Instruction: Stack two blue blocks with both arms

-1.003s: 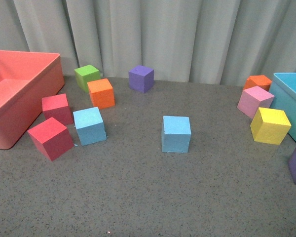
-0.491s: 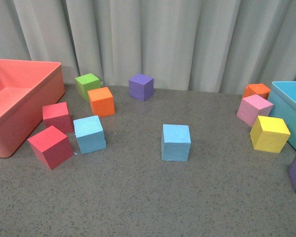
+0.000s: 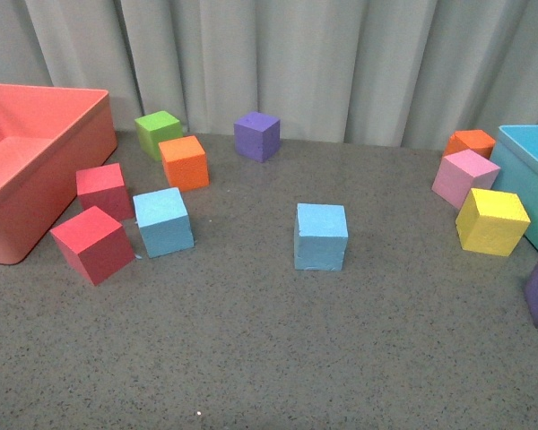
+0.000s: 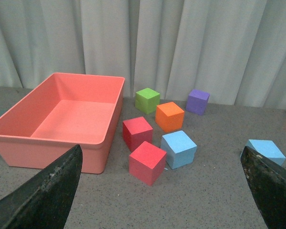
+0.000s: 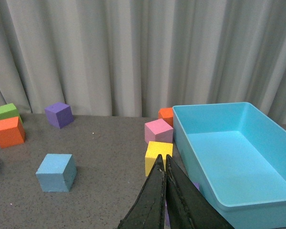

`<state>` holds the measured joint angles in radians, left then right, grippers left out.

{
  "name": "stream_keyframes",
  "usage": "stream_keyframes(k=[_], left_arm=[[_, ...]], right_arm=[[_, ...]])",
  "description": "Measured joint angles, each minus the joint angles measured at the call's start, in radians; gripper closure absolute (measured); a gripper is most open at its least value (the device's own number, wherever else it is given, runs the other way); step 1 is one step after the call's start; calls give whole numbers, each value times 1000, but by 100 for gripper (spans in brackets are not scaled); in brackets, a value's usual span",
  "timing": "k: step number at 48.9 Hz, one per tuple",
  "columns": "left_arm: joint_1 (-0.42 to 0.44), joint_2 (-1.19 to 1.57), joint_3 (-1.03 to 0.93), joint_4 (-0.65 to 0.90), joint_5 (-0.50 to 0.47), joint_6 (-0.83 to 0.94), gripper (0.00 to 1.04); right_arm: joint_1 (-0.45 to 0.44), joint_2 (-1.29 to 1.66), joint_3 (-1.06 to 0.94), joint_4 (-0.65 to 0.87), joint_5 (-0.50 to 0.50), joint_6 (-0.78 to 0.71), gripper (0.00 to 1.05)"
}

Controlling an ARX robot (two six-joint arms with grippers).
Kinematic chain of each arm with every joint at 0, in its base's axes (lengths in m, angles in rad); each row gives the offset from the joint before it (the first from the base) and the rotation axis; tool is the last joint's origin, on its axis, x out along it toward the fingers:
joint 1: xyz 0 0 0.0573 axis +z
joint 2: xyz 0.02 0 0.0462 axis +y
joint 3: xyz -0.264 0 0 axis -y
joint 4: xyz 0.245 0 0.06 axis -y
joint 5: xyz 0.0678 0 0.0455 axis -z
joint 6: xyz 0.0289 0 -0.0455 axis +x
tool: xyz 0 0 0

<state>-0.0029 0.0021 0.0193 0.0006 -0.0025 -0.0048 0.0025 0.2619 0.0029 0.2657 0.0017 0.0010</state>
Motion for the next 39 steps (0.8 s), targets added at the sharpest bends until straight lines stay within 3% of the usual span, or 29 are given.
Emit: stream_keyframes(k=[17, 22, 39], left_arm=[[0, 0, 0, 0, 0, 0, 7], [0, 0, 0, 0, 0, 0, 7], [0, 0, 0, 0, 0, 0, 7]], right_arm=[[0, -90, 0, -91, 0, 0, 104], [0, -211, 0, -241, -3, 0, 104], [0, -257, 0, -264, -3, -1, 52]])
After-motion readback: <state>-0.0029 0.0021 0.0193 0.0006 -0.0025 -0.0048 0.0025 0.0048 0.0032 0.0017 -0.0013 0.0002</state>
